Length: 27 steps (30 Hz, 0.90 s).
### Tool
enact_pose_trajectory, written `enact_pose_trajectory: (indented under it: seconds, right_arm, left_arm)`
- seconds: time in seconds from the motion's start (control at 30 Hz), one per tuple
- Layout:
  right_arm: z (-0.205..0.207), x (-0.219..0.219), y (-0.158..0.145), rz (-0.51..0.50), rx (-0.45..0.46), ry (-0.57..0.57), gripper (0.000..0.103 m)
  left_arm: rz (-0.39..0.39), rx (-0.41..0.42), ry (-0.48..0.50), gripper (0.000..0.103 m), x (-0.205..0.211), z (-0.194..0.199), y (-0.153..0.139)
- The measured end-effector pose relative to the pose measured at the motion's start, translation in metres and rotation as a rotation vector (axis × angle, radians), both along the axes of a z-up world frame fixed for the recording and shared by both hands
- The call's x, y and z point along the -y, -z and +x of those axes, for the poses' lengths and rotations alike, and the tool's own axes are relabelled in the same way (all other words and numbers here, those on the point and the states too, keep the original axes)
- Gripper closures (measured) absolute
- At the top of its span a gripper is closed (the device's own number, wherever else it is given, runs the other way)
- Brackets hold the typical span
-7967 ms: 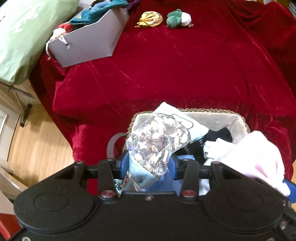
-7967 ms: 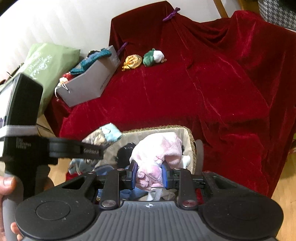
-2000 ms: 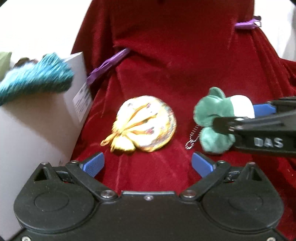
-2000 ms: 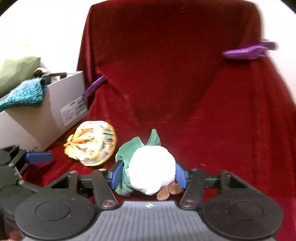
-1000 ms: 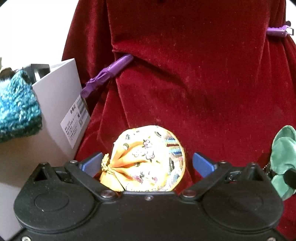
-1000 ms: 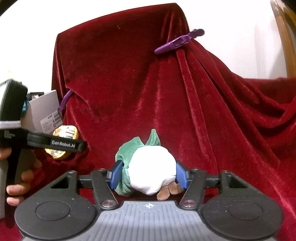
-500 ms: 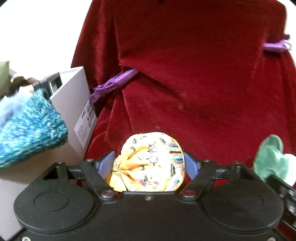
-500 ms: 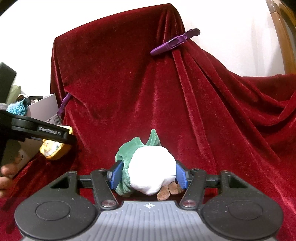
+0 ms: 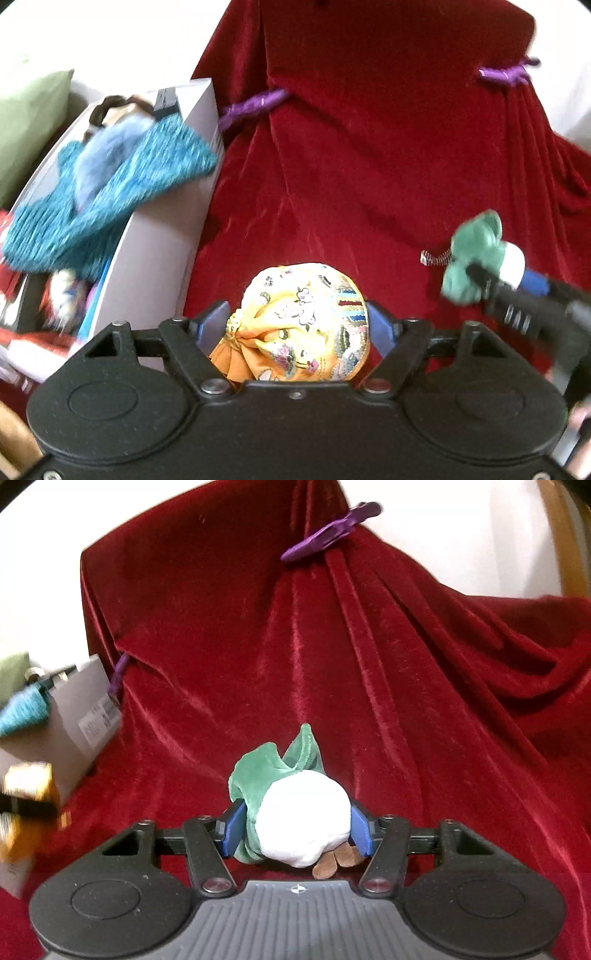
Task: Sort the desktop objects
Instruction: 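Carry the yellow pouch and green plush toy over the woven basket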
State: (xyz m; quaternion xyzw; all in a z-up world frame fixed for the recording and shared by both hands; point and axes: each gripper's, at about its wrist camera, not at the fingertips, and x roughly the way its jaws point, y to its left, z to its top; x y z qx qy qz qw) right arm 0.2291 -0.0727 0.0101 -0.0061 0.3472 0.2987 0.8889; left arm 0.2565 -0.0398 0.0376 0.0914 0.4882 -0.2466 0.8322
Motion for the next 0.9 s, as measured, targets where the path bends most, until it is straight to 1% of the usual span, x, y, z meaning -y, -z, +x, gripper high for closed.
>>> enact_pose_trajectory:
  seconds: [0.07, 0.17, 0.33, 0.4, 0.57, 0.67, 0.77, 0.9]
  right_arm:
    - [-0.008, 0.009, -0.016, 0.025, -0.051, 0.002, 0.046]
    - [-0.022, 0.025, -0.043, 0.057, -0.131, 0.018, 0.046]
    - [-0.055, 0.053, -0.084, 0.085, -0.273, 0.039, 0.046]
    - [-0.073, 0.062, -0.098, 0.076, -0.294, 0.036, 0.046]
    - [-0.139, 0.092, -0.129, 0.038, -0.23, 0.001, 0.046]
    - [-0.178, 0.116, -0.14, 0.048, -0.177, -0.01, 0.046]
    - [-0.216, 0.143, -0.145, 0.07, -0.138, -0.006, 0.046]
    - [-0.266, 0.178, -0.147, 0.101, -0.092, 0.009, 0.046]
  left_arm:
    - [-0.015, -0.05, 0.01, 0.029, -0.011, -0.013, -0.005]
    - [-0.004, -0.109, 0.008, 0.029, -0.026, -0.033, -0.013]
    - [-0.017, -0.161, 0.025, 0.029, -0.052, -0.07, -0.031]
    - [-0.03, -0.168, 0.034, 0.029, -0.061, -0.085, -0.039]
    - [-0.059, -0.158, 0.067, 0.029, -0.086, -0.128, -0.058]
    - [-0.074, -0.148, 0.094, 0.029, -0.097, -0.16, -0.066]
    - [-0.068, -0.108, 0.124, 0.029, -0.104, -0.198, -0.07]
    - [-0.056, -0.046, 0.175, 0.029, -0.111, -0.259, -0.072]
